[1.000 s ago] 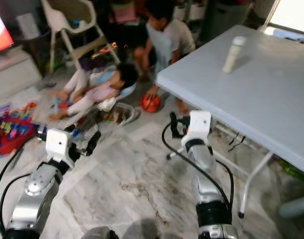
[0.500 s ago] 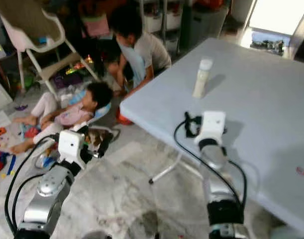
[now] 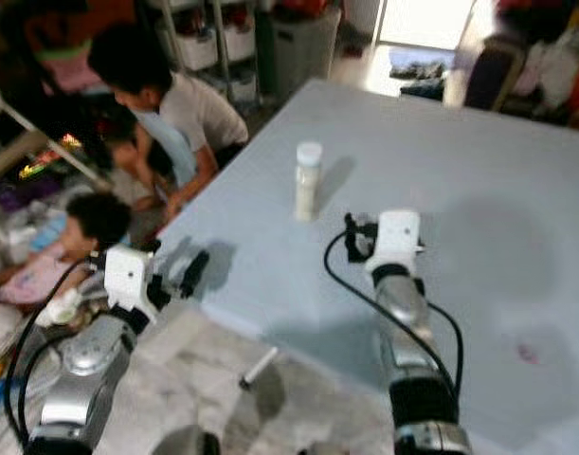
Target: Restocking fridge
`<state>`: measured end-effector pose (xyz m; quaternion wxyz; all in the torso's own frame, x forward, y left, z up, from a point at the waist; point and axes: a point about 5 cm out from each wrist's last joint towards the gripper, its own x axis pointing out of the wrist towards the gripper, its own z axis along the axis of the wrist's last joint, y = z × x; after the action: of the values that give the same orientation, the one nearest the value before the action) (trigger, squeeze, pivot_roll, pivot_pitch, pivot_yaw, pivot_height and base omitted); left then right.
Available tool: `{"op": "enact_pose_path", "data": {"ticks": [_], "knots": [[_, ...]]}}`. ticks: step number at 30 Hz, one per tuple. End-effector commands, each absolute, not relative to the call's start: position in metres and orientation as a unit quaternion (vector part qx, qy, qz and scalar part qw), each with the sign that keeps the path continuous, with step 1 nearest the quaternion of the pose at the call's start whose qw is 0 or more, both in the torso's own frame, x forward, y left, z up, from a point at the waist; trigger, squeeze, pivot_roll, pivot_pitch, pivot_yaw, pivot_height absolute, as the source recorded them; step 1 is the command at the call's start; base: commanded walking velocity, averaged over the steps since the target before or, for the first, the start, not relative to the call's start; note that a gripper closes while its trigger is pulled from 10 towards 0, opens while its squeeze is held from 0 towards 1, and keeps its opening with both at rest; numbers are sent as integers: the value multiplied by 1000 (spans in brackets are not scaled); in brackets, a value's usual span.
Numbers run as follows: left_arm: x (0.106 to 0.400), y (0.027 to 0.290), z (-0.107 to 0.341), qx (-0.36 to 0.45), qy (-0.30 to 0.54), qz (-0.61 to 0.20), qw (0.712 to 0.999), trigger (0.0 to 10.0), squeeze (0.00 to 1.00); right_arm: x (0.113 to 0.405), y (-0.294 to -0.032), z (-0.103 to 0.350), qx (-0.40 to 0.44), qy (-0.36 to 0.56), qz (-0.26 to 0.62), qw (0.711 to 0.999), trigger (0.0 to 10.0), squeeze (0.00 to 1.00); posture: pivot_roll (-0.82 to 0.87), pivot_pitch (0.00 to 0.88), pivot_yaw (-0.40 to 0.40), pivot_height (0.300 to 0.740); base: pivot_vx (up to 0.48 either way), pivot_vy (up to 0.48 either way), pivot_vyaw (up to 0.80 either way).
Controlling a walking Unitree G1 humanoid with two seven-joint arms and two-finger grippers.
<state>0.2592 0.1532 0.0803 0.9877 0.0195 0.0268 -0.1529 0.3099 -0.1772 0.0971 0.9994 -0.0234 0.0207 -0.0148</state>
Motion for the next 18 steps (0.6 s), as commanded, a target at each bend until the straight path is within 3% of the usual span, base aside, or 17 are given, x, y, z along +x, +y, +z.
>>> {"op": "enact_pose_path", "data": {"ticks": [1,3,4,7,8,9,10,18], "knots": [[259,161,83,24,25,-140,990,10000,0,312,-167,102,-21,10,-3,1000,10000,0,17,0,-31,716,0,0,0],[259,161,83,24,26,-139,990,10000,0,311,-163,101,-12,13,10,1000,10000,20,17,0,-30,716,0,0,0],[259,161,83,25,27,-140,990,10000,0,311,-161,101,-11,12,18,1000,10000,1000,18,0,-29,716,0,0,0],[259,162,84,27,26,-140,989,10000,0,315,-149,100,-2,22,60,998,10000,1000,30,0,-26,716,0,0,0],[259,162,85,31,26,-142,989,10000,0,318,-142,102,-18,20,87,996,10000,624,36,0,-24,716,0,0,0],[258,163,86,32,25,-142,989,10000,0,320,-141,104,-27,14,92,995,10000,71,40,0,-24,716,0,0,0],[258,164,86,33,25,-142,989,10000,0,322,-139,105,-30,13,95,995,10000,0,43,0,-22,716,0,0,0],[255,163,94,51,26,-153,987,10000,0,345,-137,135,-33,-31,71,996,10000,0,11,24,2,716,0,0,0]]}}
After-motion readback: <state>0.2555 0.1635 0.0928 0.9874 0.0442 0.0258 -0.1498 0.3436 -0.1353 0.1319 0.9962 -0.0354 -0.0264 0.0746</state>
